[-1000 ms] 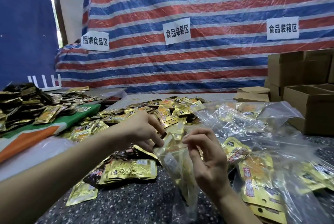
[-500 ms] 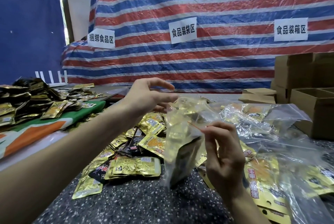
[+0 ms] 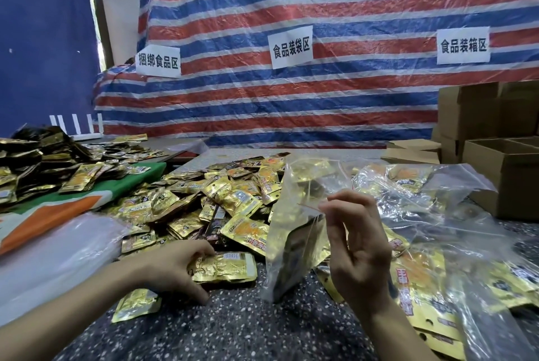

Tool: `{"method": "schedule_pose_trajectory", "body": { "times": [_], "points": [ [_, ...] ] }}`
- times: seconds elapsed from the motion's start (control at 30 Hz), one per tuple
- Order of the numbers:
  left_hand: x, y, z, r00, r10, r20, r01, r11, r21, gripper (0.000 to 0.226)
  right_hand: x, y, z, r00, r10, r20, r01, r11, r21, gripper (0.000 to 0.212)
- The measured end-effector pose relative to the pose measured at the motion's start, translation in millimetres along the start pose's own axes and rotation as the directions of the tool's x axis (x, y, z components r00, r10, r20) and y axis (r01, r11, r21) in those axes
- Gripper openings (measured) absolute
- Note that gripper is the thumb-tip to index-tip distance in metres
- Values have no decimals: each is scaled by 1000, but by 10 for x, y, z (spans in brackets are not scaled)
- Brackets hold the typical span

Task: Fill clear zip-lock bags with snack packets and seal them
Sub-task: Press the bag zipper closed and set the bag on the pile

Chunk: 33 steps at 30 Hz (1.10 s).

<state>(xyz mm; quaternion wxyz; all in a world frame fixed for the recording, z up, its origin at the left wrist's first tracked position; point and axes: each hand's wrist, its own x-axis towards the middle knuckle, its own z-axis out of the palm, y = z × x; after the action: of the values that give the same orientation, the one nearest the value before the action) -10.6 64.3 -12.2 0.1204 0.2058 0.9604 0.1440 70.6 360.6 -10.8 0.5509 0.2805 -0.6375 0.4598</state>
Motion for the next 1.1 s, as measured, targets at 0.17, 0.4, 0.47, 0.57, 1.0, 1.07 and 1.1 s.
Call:
{"method": "schedule_pose_trajectory", "body": {
  "times": [0.17, 0.4, 0.47, 0.57, 1.0, 1.07, 1.1],
  "points": [
    [-50, -94, -3, 988, 45, -144, -60, 993, -98, 66, -16, -6, 1, 1000, 16, 0, -16, 1000, 21, 16],
    [-327, 282, -454, 865, 241, -440, -305, 949, -80, 56, -6, -55, -1, 1000, 22, 17, -23, 999, 25, 22],
    [-470, 505, -669, 789, 311, -530, -385, 922, -32, 59, -4, -62, -3, 1000, 23, 20, -23, 999, 25, 25],
    [-688, 856, -999, 660, 375, -651, -462, 886, 43, 63, -1, -70, 6, 999, 22, 27, -23, 999, 33, 27],
    [-755, 1869, -1488, 621, 701, -349, -485, 694, 532, 61, 4, -79, -13, 999, -2, 46, 2, 1000, -8, 14],
    [-692, 1937, -1471, 659, 712, -242, -473, 642, 603, 63, 3, -82, -18, 999, -2, 47, 2, 1000, 1, 17],
    [-663, 1963, -1460, 676, 709, -202, -455, 617, 642, 64, 2, -85, -14, 999, -3, 48, 3, 1000, 1, 17]
  ]
}}
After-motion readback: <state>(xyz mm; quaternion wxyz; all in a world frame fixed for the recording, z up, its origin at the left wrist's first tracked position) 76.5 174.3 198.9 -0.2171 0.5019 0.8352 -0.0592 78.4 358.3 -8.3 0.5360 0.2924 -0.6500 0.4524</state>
